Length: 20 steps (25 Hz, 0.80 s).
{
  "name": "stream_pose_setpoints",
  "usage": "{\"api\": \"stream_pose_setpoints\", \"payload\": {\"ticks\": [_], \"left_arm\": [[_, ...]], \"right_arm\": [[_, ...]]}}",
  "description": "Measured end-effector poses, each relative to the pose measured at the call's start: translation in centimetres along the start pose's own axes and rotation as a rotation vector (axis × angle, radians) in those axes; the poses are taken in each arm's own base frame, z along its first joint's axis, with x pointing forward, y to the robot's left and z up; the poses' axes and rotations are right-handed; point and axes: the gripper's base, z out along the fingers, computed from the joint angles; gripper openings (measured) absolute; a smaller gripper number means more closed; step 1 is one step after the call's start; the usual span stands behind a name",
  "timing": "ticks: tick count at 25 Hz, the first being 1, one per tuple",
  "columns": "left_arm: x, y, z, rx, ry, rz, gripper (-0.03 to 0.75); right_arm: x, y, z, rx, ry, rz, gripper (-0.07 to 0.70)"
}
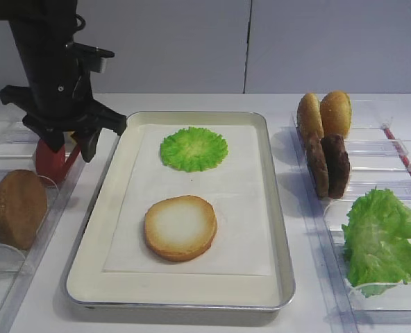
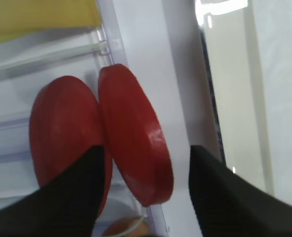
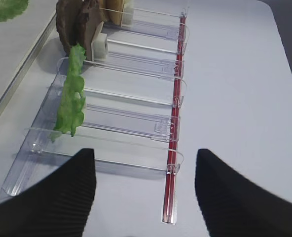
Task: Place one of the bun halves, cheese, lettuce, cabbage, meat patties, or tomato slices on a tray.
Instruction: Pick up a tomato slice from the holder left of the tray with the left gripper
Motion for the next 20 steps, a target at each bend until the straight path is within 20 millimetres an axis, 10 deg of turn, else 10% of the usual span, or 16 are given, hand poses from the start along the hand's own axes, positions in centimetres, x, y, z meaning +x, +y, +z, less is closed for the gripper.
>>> {"api": "stream_pose_setpoints", "payload": {"ticks": [11,20], "left_arm": [[-0.4,0.2,0.8,-0.045,-0.001,0.046,0.055],[-0.3,0.5,-0.5,-0.048,0.004,0.060,0.045]], "right_arm": [[0.0,0.0,0.0,0.000,0.000,0.001,0.472],[0.0,0.0,0.0,0.000,0.000,0.001,0.471]]}}
